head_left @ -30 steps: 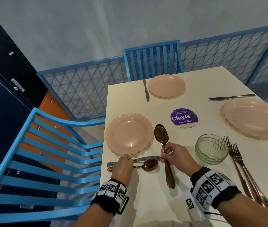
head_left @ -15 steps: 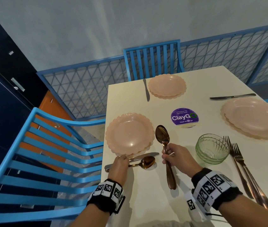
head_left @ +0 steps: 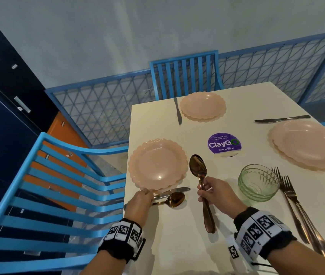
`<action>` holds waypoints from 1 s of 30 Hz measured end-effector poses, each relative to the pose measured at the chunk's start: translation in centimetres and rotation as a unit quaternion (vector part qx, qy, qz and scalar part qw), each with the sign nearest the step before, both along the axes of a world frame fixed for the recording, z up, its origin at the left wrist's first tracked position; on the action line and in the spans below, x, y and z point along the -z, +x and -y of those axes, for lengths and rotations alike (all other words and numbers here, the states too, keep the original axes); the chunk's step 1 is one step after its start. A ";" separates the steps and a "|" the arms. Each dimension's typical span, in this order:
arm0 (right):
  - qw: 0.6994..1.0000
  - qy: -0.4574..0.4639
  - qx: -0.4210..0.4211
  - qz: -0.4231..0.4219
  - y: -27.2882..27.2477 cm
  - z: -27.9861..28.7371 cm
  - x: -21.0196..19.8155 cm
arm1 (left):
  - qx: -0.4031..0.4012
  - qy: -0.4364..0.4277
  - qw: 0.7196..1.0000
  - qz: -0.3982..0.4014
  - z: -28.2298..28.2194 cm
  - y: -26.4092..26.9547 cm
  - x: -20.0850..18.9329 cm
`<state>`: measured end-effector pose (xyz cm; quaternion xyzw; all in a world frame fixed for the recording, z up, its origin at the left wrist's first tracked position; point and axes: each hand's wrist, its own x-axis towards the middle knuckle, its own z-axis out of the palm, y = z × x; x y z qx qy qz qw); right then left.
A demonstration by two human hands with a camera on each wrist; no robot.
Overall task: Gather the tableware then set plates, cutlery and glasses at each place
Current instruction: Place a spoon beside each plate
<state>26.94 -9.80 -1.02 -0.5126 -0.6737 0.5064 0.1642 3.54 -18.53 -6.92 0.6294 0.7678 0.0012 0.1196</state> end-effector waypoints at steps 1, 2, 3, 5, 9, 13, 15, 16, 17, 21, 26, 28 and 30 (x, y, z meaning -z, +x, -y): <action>1.000 0.001 0.000 0.000 0.0 0.0 0.0 | 0.000 0.006 1.000 -0.006 0.0 -0.3 0.2; 1.000 0.001 -0.001 0.001 0.0 0.0 0.0 | -0.005 -0.003 1.000 -0.014 0.0 -0.4 0.0; 1.000 0.001 -0.001 0.002 0.0 0.0 0.1 | -0.005 -0.010 0.999 -0.031 0.0 -0.5 -0.2; 1.000 0.001 -0.002 0.004 0.0 0.0 0.1 | -0.008 -0.013 0.999 -0.049 -0.1 -0.7 -0.4; 1.000 0.002 -0.005 0.007 -0.1 0.1 0.2 | -0.002 -0.026 0.997 -0.067 -0.6 -0.4 -0.5; 1.000 0.007 -0.003 0.006 0.1 -0.1 0.3 | -0.013 -0.034 0.997 -0.064 -1.1 -0.3 -0.5; 1.000 0.006 -0.001 0.007 0.2 -0.1 0.4 | -0.018 -0.038 0.997 -0.064 -1.1 -0.4 -0.4; 1.000 0.005 0.000 0.008 0.2 -0.1 0.4 | -0.019 -0.039 0.997 -0.064 -1.1 -0.4 -0.3; 1.000 0.004 0.001 0.008 0.2 -0.2 0.5 | -0.019 -0.039 0.997 -0.064 -1.1 -0.4 -0.2; 1.000 0.000 0.004 0.005 0.1 -0.2 0.6 | -0.021 -0.040 0.997 -0.063 -1.0 -0.5 -0.1; 1.000 -0.006 0.006 0.005 0.0 -0.1 0.5 | -0.019 -0.046 0.997 -0.064 -1.0 -0.5 0.0; 1.000 -0.006 0.005 0.008 0.0 0.0 0.5 | -0.016 -0.046 0.997 -0.064 -1.0 -0.5 0.0; 1.000 -0.007 0.006 0.008 0.0 0.0 0.3 | -0.012 -0.039 0.997 -0.064 -1.0 -0.5 -0.1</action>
